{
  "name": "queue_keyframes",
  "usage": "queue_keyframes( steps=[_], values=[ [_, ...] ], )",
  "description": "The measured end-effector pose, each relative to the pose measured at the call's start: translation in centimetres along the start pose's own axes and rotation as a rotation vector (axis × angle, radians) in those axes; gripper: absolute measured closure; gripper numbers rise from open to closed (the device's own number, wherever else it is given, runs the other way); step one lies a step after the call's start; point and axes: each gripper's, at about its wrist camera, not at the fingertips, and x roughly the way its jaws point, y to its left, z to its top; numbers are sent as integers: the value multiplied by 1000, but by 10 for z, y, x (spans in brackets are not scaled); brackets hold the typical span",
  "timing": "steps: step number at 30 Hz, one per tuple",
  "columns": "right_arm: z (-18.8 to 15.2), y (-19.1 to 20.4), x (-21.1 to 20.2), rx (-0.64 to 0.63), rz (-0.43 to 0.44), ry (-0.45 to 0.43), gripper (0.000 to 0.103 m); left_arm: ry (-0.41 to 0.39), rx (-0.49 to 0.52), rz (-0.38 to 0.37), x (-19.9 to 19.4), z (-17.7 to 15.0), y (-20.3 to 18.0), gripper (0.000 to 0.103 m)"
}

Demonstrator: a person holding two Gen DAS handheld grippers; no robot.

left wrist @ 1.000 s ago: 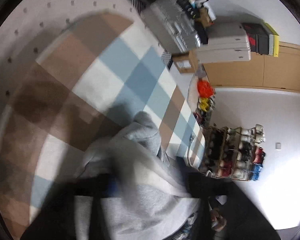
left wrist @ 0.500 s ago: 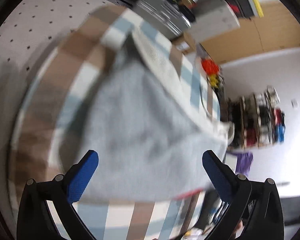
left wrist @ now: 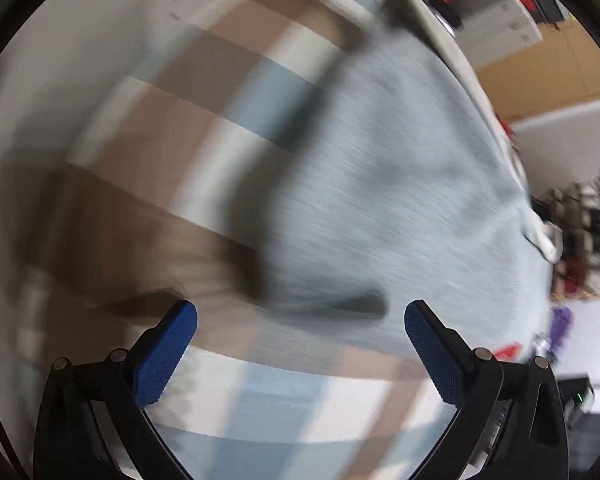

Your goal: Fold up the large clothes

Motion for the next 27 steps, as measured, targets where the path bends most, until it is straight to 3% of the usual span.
queue_keyframes(
  steps=[2,4,9,11,12,17,21,24,27],
  values=[
    [-7,-4,-6,-19,1,-2,4,-35,-23,-17,-13,-1,14,2],
    [-14,-8,-5,-5,21,11,4,-15,-36,-80,-18,-8,23,2],
    [-8,-25,14,108,93,38,4,204,-81,-309,10,-30,25,2],
    [-5,-31,20,163,144,48,4,140,-39,-341,3,-25,17,2],
    [-1,-34,26,196,175,56,4,144,-48,-398,5,-21,15,2],
    [14,-44,36,295,205,34,4,181,-149,-478,26,-10,7,2],
    [29,-43,37,311,159,-8,2,140,-214,-524,32,-7,6,2],
    [38,-29,38,260,66,-62,3,41,-245,-514,28,-10,7,2],
    [39,-12,37,170,-10,-124,16,-77,-242,-487,19,-12,9,2]
  ],
)
